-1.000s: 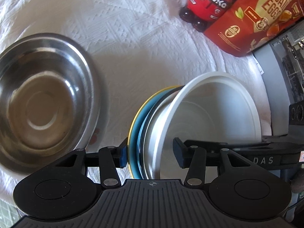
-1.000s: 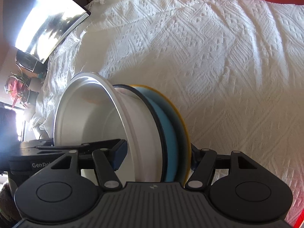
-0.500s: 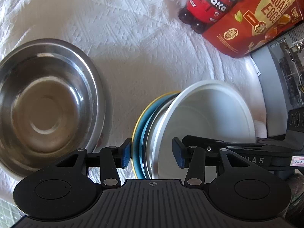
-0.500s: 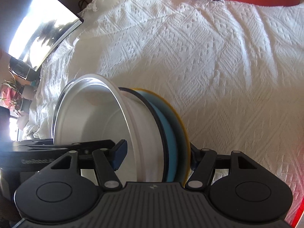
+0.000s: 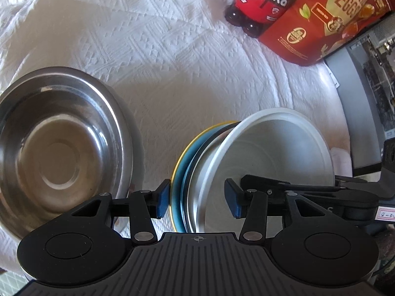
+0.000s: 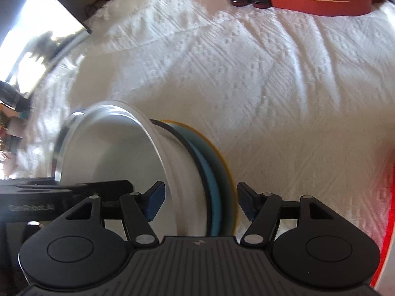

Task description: Organize plates and bowls

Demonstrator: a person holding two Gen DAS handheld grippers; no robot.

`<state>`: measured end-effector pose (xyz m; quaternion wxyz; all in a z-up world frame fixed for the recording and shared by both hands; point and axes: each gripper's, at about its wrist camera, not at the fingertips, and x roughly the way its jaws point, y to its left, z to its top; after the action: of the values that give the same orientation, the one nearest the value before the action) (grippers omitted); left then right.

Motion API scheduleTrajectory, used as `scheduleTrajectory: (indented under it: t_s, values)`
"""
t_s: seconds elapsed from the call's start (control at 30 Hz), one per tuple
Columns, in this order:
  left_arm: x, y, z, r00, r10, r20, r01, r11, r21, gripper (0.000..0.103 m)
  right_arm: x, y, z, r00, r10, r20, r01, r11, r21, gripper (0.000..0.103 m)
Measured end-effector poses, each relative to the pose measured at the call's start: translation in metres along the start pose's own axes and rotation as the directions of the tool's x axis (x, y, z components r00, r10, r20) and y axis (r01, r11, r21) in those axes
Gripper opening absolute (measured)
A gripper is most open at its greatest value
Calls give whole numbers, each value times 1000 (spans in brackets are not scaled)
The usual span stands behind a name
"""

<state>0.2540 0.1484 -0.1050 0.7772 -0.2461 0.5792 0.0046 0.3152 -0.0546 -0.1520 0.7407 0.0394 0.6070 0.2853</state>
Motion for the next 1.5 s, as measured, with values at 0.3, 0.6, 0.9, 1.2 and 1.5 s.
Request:
scheduleTrajectory:
  t_s: [0.3,0.6,0.9,1.2,1.5]
  values:
    - [8,-6,3,1000,13,-23,-11,998,63,53,0,-4,-6,1000,2,3,-2,999,53,66]
    - [10,-6,6,999,-5,-41,9,996,87,55,0,-4,-11,999,30,13,-31,995,91,65]
    - [8,-6,3,999,-3,-50,8,995,101,55,-3,1,-14,999,35,29,-37,997,69,58]
    - [8,-7,4,998,6,-62,1,994,107,56,-2,-3,-14,997,70,23,-72,991,112,59]
    - [13,-8,8,997,1,-81,8,994,111,64,5,-8,-16,995,96,-12,-94,988,125,58]
